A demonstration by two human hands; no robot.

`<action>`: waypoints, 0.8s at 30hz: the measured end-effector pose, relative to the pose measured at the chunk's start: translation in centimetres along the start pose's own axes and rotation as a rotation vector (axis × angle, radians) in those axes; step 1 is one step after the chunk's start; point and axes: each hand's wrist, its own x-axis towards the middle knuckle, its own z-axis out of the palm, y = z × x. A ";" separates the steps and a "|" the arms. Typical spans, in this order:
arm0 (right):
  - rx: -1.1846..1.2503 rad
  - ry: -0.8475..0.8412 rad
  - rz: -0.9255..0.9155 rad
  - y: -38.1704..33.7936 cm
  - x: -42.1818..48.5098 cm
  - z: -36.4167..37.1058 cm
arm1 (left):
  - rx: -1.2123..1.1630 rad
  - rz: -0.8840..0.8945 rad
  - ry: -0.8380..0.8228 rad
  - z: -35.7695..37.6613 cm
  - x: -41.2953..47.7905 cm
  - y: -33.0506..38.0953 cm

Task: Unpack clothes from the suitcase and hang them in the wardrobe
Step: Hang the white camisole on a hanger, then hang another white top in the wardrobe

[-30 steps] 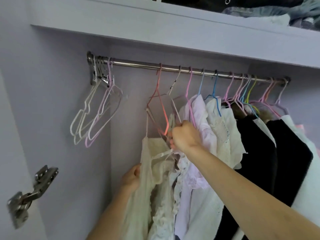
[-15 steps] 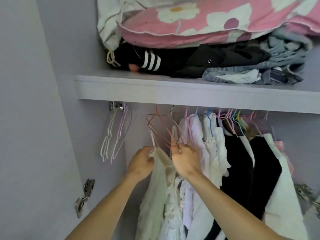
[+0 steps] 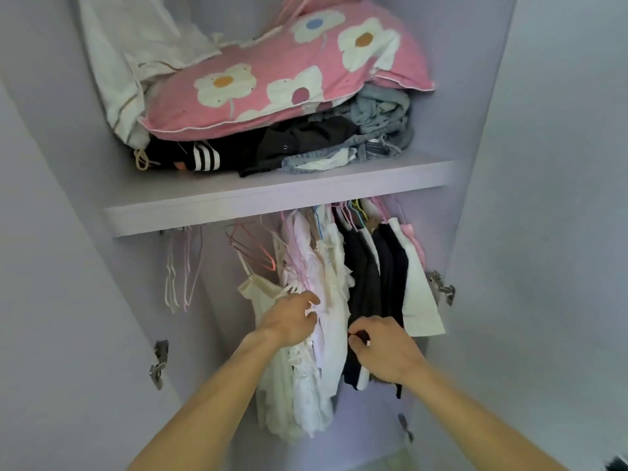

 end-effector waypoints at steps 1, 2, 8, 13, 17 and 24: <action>-0.006 0.024 0.017 1.2 -1.7 -0.7 | 0.014 0.025 -0.023 0.8 -0.6 1.8; -0.008 0.054 0.020 2.0 -2.7 -1.0 | 0.034 0.055 -0.033 1.2 -0.9 3.1; -0.117 0.101 0.148 11.1 -14.8 -5.6 | 0.083 0.245 -0.145 9.5 -4.6 15.4; -0.060 0.125 0.302 19.0 -24.1 -8.3 | 0.104 0.367 -0.285 18.5 -7.1 24.6; -0.051 0.123 0.435 24.4 -30.6 -10.3 | 0.095 0.445 -0.406 25.4 -9.6 30.0; -0.045 0.149 0.722 34.3 -41.4 -12.6 | 0.110 0.558 -0.636 35.9 -12.3 38.4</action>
